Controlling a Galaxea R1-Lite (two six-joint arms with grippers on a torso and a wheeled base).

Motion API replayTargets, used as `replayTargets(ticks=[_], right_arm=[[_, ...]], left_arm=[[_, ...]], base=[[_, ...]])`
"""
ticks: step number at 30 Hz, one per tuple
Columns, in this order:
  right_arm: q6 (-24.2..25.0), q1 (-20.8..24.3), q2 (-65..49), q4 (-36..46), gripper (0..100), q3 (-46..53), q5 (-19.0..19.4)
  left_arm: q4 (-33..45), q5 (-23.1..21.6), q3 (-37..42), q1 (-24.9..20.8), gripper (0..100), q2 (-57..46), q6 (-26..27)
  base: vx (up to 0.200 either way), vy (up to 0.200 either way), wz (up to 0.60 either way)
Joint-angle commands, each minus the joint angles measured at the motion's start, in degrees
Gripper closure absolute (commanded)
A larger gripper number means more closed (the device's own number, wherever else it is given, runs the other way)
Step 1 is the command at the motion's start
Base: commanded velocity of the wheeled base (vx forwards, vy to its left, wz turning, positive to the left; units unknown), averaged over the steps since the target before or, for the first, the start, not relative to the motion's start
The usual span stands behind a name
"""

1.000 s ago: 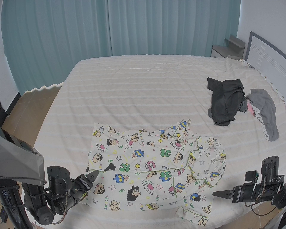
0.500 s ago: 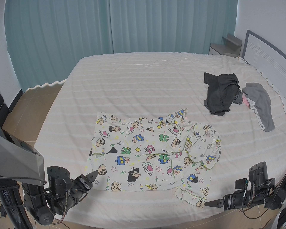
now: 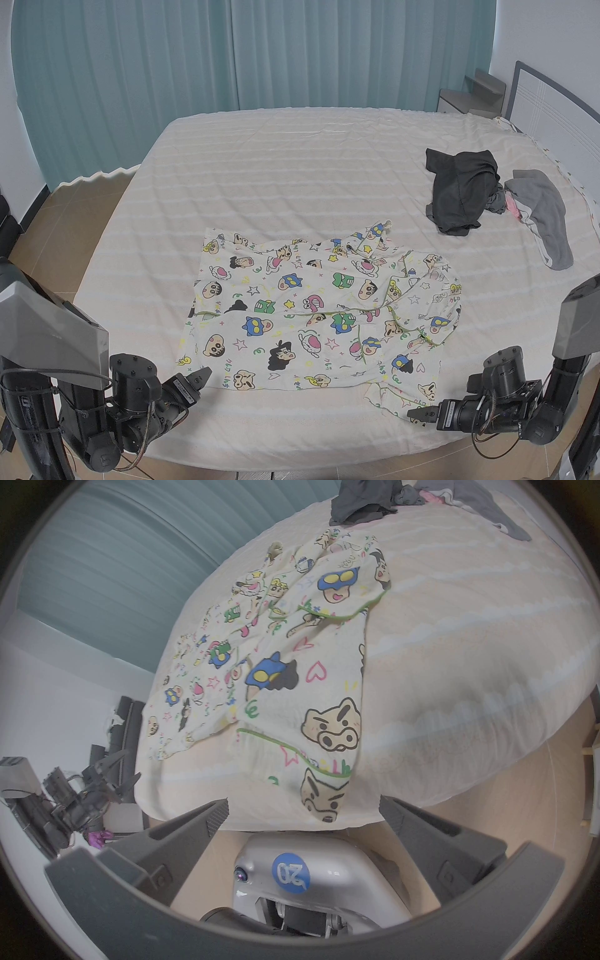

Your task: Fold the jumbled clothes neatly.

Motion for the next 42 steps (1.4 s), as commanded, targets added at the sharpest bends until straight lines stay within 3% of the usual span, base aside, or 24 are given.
replayTargets(ticks=[1,8,13,19,20,25,37,42], right_arm=[[1.42,3.1,7.04,-1.42,0,-1.57,-2.71],[2.91,4.85,8.89,-1.33,0,-3.51,-5.69],[7.22,6.7,9.15,-1.42,0,-5.7,-9.65],[9.06,6.61,9.68,-1.42,0,-6.93,-10.97],[9.59,6.61,9.94,-1.42,100,-7.55,-11.41],[10.91,6.61,10.47,-1.33,100,-8.25,-14.22],[10.47,6.26,5.37,-1.51,100,-1.57,-14.13],[5.11,3.19,1.59,-1.42,100,2.47,-12.64]], left_arm=[[-0.23,-0.12,-0.14,-0.02,0,1.4,-0.05],[-0.23,-0.12,-0.31,0.07,0,1.4,-0.05],[-0.23,-0.12,-0.31,0.25,0,1.4,-0.05],[-0.23,-0.12,-0.49,0.42,0,1.4,-0.05],[-0.32,-0.12,-0.49,0.42,0,1.4,-0.05],[-0.23,-0.04,-0.58,0.42,0,1.4,-0.57],[-0.23,-0.04,-0.58,0.25,0,1.4,-0.66],[-0.23,-0.3,-0.22,-0.11,0,1.49,-0.66]], base=[[0.0,0.0,0.0],[0.0,0.0,0.0],[0.0,0.0,0.0],[0.0,0.0,0.0],[0.0,0.0,0.0],[0.0,0.0,0.0],[0.0,0.0,0.0],[0.0,0.0,0.0]])
